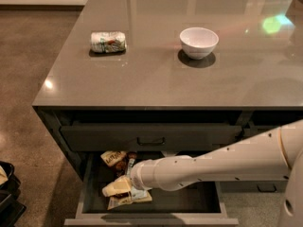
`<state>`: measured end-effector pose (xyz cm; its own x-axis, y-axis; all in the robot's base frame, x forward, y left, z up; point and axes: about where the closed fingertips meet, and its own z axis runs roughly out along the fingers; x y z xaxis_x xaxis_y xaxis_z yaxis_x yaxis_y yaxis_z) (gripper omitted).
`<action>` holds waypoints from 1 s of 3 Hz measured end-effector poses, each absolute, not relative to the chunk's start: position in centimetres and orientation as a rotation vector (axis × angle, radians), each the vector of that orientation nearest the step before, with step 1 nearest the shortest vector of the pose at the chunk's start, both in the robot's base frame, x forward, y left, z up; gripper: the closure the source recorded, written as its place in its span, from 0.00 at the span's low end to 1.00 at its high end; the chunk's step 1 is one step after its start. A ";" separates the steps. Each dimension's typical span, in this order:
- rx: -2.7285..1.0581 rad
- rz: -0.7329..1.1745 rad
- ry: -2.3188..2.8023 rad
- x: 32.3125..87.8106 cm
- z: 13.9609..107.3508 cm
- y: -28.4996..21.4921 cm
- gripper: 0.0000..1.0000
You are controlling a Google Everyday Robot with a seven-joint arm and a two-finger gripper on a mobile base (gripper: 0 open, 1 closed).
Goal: Pick brown chip bag from middle drawer and place on counter
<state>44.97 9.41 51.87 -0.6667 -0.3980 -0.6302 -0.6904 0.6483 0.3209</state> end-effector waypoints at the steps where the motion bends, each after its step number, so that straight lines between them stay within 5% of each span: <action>1: -0.733 0.874 2.397 45.2 47.4 9.4 0.00; 3: -0.606 0.831 2.545 44.2 39.5 9.0 0.00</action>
Offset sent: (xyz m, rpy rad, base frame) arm -0.0089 0.0046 -0.1499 0.0417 0.2461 -0.1594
